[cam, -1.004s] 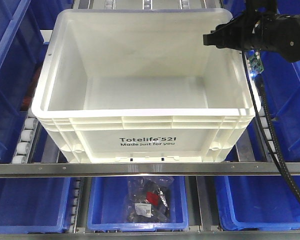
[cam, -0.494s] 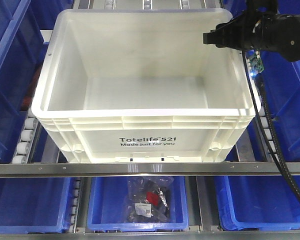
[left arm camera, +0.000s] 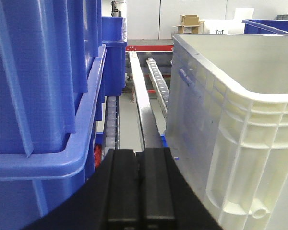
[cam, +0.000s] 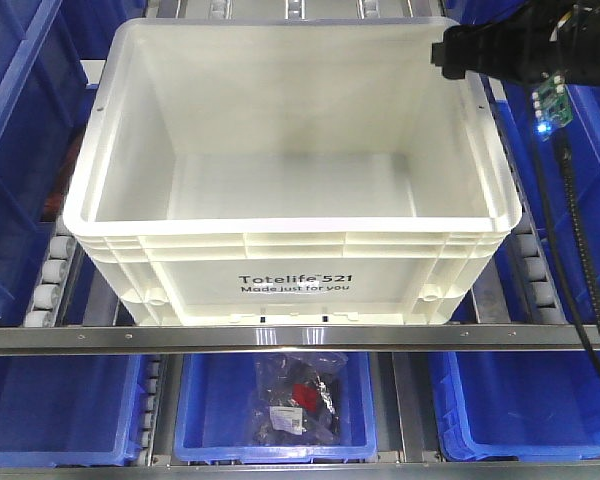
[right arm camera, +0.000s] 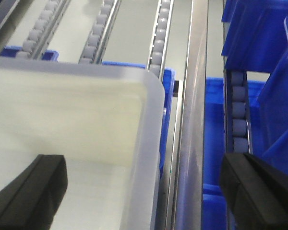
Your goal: Place moving items into box and shelve
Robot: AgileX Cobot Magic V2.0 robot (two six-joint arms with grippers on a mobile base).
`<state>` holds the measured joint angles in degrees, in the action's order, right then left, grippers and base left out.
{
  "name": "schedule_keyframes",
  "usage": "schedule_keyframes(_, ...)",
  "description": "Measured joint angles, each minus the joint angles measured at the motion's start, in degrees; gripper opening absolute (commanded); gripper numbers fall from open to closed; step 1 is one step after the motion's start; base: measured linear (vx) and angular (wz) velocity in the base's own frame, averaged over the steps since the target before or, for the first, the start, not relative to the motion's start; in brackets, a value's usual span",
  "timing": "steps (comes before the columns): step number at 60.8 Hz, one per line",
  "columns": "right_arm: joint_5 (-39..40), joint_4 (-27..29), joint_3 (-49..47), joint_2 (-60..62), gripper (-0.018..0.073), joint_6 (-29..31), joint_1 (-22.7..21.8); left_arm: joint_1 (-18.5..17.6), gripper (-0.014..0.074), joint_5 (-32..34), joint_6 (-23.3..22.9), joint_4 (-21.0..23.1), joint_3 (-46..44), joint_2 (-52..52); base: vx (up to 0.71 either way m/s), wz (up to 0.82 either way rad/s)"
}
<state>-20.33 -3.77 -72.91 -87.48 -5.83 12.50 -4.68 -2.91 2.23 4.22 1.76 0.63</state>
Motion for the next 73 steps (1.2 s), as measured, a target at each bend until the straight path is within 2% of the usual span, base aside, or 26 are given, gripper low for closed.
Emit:
schedule_keyframes(22,-0.98,-0.88,0.00,0.64,0.0473,0.00,0.00,0.00,-0.0008,0.00,0.00,0.00,0.00,0.00,0.00,0.00)
schedule_keyframes(31,0.55,0.33,5.50,2.92,0.0414,0.00,-0.14,0.00,-0.0008,0.00,0.00,0.00,0.00,0.00,0.00,0.00)
schedule_keyframes(40,4.97,1.89,14.44,9.45,0.0398,-0.05,-1.25,0.00,-0.0008,0.00,0.00,0.00,0.00,0.00,0.00,0.00)
schedule_keyframes(58,8.31,2.44,28.36,31.52,0.0395,-0.05,-7.96,0.00,-0.0008,0.00,0.00,0.04,0.00,0.00,0.00,0.00)
schedule_keyframes(73,9.20,2.44,39.83,47.53,0.0378,-0.05,-8.45,0.00,-0.0008,0.00,0.00,0.04,0.00,0.00,0.00,0.00)
